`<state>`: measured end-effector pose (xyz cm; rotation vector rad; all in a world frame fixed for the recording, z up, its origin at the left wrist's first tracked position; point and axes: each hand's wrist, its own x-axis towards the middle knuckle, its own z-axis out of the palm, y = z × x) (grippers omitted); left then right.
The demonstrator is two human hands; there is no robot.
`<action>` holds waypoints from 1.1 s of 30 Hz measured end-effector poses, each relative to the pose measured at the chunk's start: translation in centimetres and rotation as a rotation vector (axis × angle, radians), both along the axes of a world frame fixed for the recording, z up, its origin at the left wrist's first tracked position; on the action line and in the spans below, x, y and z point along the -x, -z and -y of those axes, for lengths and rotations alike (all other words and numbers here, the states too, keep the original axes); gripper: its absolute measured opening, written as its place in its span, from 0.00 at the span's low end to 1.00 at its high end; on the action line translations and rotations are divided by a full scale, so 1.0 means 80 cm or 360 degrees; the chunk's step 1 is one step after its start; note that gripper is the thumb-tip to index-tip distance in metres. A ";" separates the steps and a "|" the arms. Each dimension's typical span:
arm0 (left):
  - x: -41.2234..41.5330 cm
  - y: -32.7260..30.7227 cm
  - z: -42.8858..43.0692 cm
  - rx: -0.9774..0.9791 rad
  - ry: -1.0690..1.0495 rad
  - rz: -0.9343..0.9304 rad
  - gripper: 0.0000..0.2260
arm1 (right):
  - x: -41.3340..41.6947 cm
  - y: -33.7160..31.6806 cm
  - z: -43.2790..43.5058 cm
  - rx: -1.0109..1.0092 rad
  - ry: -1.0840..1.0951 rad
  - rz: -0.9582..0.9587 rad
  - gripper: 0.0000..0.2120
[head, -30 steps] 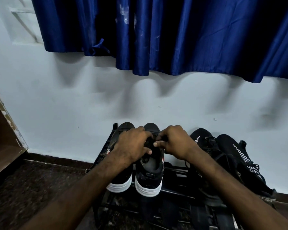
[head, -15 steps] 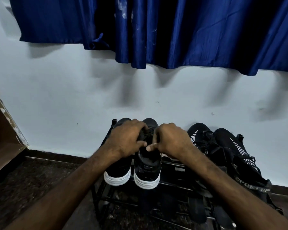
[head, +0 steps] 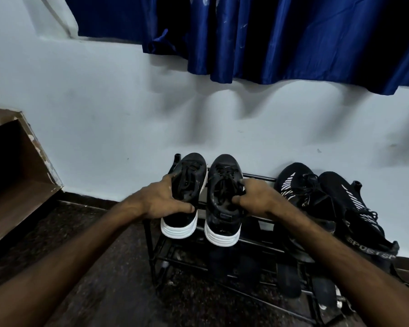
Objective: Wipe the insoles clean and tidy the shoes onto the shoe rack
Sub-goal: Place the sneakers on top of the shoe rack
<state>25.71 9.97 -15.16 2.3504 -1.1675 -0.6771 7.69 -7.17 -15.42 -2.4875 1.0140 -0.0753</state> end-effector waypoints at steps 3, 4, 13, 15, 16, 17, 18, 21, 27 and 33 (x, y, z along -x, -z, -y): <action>-0.009 -0.005 -0.008 -0.0005 0.0047 0.0018 0.41 | -0.002 0.000 -0.004 0.0024 -0.0008 0.0030 0.15; -0.009 -0.006 -0.009 -0.0006 0.0058 0.0052 0.40 | -0.002 0.000 -0.006 0.0046 -0.0008 0.0035 0.15; -0.003 -0.007 -0.005 -0.0024 0.0094 0.0135 0.38 | -0.008 0.004 -0.013 0.0082 -0.0043 -0.0019 0.14; 0.001 -0.008 -0.005 -0.0027 0.0113 0.0127 0.39 | -0.007 0.003 -0.013 0.0109 -0.0069 -0.0070 0.13; 0.002 -0.008 -0.006 -0.0028 0.0117 0.0128 0.39 | -0.007 0.003 -0.013 0.0122 -0.0078 -0.0090 0.13; 0.003 -0.006 -0.006 -0.0031 0.0114 0.0129 0.39 | -0.006 0.003 -0.014 0.0124 -0.0079 -0.0104 0.13; 0.003 -0.006 -0.006 -0.0035 0.0108 0.0134 0.40 | -0.006 0.004 -0.013 0.0129 -0.0083 -0.0105 0.13; 0.002 -0.003 -0.007 -0.0038 0.0105 0.0117 0.41 | -0.006 0.006 -0.013 0.0147 -0.0076 -0.0132 0.15; 0.000 0.000 -0.009 -0.0059 0.0106 0.0124 0.44 | -0.007 0.006 -0.013 0.0184 -0.0096 -0.0192 0.16; -0.001 0.004 -0.009 -0.0088 0.0097 0.0146 0.47 | -0.001 -0.027 -0.048 0.0519 0.0040 0.0079 0.24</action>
